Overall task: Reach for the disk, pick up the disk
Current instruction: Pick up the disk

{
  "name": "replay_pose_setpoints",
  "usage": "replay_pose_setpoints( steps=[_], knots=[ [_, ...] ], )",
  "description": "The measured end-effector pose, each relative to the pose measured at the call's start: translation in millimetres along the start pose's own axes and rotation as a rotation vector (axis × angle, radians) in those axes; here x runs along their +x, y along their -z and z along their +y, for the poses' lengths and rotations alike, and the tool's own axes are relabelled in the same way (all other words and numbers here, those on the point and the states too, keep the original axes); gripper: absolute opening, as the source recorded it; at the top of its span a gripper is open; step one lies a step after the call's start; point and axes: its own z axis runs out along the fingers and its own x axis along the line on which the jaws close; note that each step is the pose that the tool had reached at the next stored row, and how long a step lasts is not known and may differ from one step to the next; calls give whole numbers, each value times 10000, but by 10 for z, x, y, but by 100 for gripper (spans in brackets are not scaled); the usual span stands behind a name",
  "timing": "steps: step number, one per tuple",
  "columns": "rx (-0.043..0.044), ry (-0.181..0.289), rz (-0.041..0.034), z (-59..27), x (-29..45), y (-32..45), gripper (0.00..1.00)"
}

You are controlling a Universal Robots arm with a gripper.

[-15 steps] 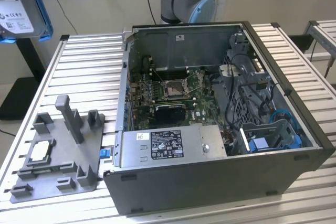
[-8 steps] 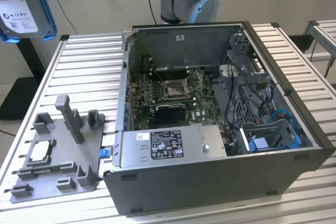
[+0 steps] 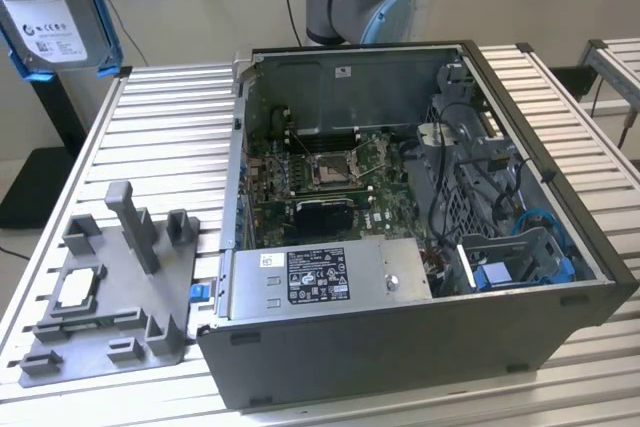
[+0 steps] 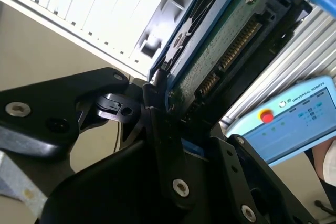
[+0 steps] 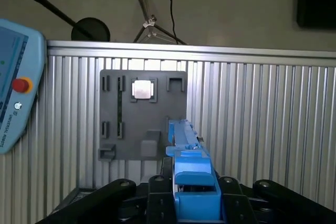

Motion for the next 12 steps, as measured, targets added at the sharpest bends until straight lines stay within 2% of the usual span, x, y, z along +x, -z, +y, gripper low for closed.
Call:
replay_pose_setpoints(
  steps=[12],
  knots=[
    [-2, 19, 0, -265, 5, 6, 0]
  ],
)
